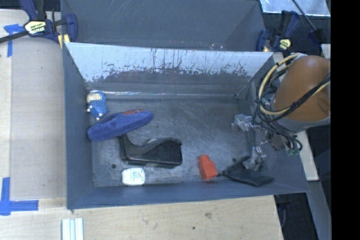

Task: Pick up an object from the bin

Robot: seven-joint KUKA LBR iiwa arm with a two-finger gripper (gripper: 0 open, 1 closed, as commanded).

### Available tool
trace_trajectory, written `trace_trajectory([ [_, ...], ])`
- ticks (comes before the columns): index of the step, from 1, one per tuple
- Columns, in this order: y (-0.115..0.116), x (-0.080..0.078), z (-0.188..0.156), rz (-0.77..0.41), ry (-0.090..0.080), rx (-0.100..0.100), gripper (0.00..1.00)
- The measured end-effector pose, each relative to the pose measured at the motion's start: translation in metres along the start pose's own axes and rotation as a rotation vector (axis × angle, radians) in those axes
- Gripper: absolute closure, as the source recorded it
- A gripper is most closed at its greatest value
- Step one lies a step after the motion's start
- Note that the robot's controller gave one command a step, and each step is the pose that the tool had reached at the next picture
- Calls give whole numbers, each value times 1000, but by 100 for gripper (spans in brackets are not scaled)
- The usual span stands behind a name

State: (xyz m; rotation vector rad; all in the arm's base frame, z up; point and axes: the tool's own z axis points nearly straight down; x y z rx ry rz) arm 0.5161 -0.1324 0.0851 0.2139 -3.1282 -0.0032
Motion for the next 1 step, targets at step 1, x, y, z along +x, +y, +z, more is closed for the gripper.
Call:
trace_trajectory([
  [1,9,26,14,-383,-12,5,0],
])
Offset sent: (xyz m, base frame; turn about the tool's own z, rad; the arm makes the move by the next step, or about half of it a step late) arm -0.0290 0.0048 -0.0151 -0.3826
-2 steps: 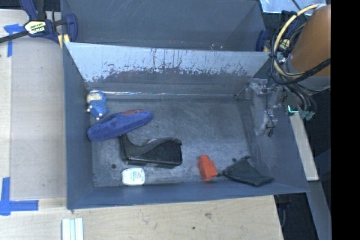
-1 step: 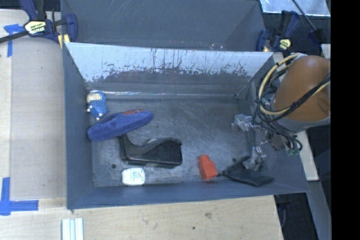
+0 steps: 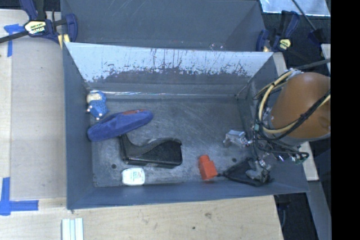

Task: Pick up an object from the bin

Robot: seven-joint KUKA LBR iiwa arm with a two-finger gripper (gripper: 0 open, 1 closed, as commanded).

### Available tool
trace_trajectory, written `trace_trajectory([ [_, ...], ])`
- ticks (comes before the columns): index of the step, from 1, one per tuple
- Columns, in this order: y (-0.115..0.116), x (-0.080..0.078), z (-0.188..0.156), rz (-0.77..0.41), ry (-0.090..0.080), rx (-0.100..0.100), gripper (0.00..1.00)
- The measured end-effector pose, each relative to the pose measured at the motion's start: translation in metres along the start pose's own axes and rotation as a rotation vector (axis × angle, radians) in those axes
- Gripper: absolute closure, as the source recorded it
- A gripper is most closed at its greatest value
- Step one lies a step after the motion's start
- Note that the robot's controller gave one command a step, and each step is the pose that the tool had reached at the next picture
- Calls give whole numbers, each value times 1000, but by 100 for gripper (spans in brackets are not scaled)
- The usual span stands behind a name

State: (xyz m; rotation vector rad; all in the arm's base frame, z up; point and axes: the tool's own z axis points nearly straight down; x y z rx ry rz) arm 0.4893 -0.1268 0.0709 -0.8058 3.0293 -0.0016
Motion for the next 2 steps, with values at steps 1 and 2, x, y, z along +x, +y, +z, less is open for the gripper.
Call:
trace_trajectory([
  [1,0,1,1,-1,2,0,100],
  [2,-10,2,-130,-30,-2,6,100],
])
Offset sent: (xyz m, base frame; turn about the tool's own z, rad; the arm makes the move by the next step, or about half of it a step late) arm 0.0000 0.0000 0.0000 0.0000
